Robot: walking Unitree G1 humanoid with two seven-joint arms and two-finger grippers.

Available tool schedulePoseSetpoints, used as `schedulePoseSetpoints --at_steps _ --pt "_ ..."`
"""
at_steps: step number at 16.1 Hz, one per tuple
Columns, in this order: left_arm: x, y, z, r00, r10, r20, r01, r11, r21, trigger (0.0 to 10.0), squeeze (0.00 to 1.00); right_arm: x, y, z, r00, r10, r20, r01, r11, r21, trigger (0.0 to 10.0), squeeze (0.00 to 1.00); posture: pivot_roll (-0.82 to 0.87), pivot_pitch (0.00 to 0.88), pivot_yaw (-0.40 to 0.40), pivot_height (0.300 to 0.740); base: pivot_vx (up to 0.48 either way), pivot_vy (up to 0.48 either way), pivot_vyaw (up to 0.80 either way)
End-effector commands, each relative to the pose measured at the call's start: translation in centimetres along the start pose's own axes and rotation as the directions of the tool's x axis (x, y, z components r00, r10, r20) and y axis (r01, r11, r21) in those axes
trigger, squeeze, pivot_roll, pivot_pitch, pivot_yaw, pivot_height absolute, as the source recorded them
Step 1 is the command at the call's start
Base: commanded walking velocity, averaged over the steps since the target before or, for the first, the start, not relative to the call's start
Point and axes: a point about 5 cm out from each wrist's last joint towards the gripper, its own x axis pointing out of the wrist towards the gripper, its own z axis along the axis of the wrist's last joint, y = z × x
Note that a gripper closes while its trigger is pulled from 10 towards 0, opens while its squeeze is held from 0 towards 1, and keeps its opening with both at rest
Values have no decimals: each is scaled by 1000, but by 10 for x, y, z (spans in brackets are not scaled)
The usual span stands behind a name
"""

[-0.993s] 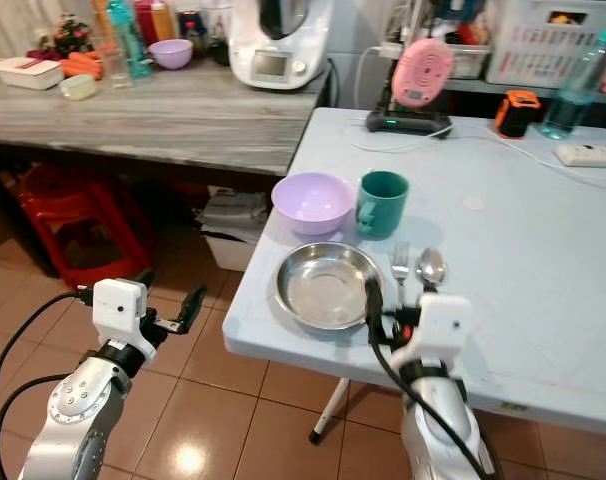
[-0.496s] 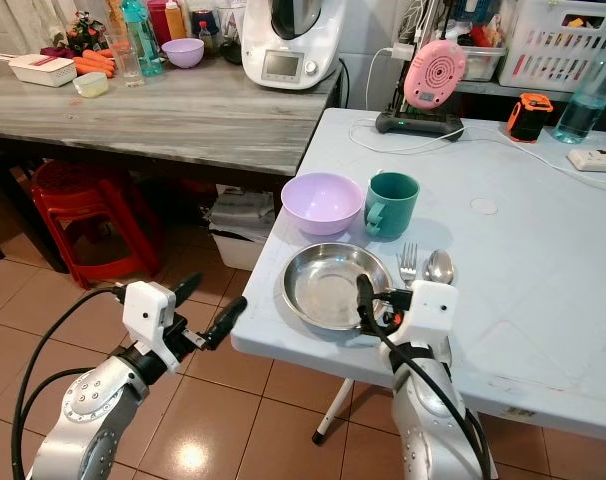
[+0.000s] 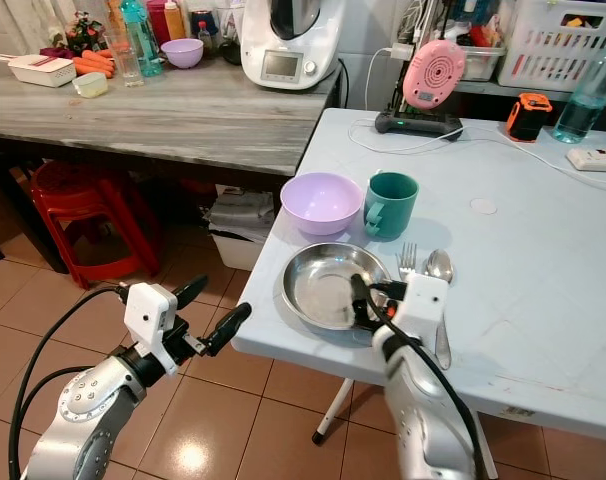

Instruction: Setting the table

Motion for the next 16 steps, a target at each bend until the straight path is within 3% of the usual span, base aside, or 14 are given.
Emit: schedulePoseSetpoints --at_steps 1,2,16 --pt "0 0 2 1000 -21 -7 21 1000 8 10000 0 4 5 -3 999 14 -32 -13 1000 27 4196 0 30 1 36 740 0 0 0" --pt "0 -1 2 1000 -28 -8 28 1000 12 10000 0 5 6 -7 998 8 -62 -5 999 49 0 0 30 1 36 740 0 0 0" --pt "1 -6 1 997 -73 -1 73 997 -7 10000 0 4 3 -22 981 -2 -194 40 981 191 0 0 32 0 26 740 0 0 0"
